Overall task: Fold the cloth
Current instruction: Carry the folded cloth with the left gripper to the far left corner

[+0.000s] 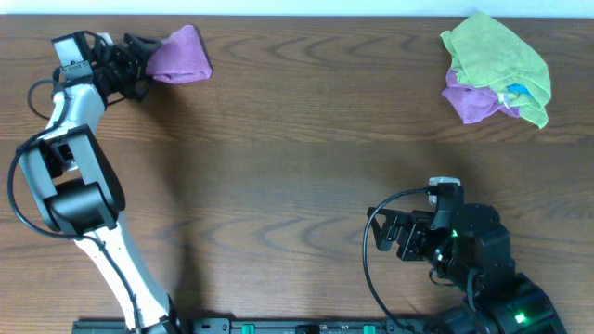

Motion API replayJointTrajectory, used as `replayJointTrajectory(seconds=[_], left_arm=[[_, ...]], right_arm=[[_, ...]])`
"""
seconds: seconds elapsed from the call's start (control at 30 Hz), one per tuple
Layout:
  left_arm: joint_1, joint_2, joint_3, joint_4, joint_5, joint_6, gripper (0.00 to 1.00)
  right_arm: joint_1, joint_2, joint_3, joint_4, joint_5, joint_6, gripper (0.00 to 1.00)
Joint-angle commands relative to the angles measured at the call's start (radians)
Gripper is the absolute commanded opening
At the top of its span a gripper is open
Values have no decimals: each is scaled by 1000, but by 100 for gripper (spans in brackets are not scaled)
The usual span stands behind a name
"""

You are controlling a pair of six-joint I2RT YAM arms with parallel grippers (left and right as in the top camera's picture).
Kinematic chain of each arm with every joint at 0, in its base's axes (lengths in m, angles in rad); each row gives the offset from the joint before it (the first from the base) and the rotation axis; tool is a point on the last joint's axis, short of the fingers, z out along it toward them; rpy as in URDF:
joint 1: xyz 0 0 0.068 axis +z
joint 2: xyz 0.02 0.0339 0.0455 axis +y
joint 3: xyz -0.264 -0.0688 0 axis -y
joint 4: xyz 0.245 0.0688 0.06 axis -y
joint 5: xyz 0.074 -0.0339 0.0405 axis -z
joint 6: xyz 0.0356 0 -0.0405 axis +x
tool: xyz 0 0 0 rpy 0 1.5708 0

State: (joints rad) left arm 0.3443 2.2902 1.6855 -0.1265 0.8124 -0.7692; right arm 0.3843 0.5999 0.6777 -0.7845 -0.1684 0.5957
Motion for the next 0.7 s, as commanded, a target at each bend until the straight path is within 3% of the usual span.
replayJointTrajectory(seconds=[0.0,0.67], left_arm=[[17,-65,21,-61,-11,93,96],[-15,-360,21,-492,-93,336,96]], right_arm=[[-13,-4,-4,2,-5,14,99],[-13,-4,-4,2,-5,14,99]])
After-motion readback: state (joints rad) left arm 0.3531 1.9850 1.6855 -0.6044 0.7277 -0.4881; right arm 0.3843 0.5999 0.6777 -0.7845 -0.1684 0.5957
